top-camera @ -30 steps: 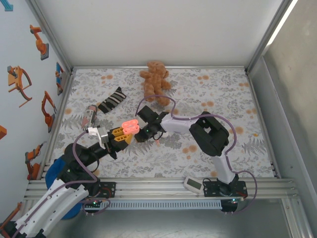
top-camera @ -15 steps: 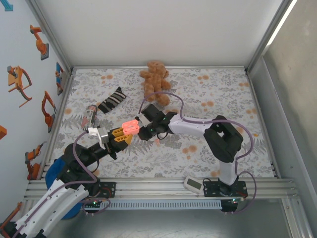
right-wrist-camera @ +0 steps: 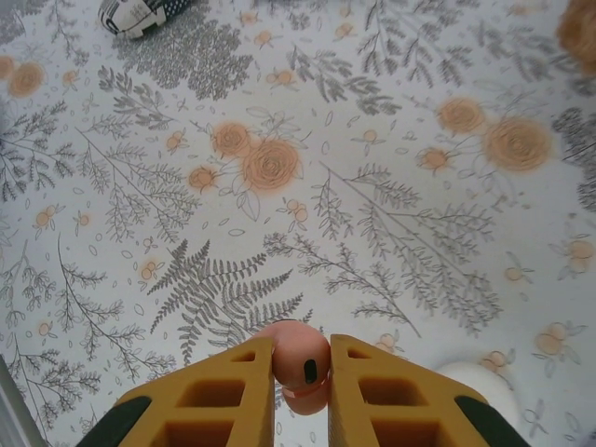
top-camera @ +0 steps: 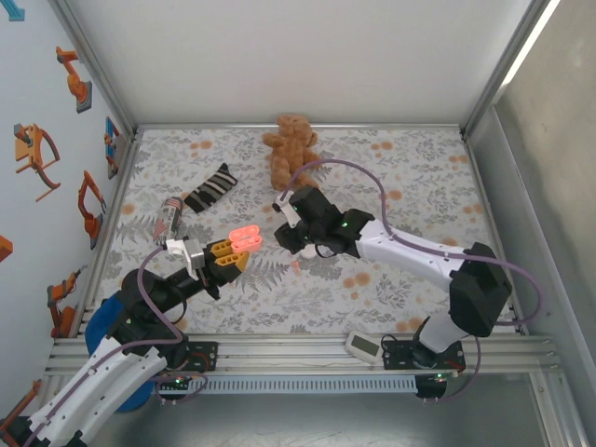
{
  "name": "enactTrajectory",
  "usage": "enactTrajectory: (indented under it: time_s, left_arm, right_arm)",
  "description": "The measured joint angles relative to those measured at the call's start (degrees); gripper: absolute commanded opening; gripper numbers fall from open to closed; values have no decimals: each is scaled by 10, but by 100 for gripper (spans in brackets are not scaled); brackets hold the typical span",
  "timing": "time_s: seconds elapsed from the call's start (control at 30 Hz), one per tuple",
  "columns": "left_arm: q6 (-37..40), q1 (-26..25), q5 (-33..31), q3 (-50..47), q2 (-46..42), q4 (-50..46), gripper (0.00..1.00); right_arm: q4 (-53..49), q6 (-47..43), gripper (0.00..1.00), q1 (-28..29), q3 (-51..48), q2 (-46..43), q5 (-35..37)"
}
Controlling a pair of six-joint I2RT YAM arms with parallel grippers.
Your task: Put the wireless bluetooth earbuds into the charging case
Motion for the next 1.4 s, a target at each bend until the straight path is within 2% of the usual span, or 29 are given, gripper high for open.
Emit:
enactTrajectory:
  time_s: [0.23,0.63,1.07,1.4]
  left_arm:
    - [0,0,-5,0,7,0,0]
    - [-3,0,-6,0,86,20,0]
    - [-36,0,14,0,190,105,0]
    - [-48,-4,29,2,224,143,0]
  right_arm:
    - [-23,-39,18,-1,-3,-90,48]
    - [-47,-112,17,-1,-2,-179,63]
    - [-11,-170,16,-1,-2,-232,5]
    - [28,-184,15,6,-2,-235,-22]
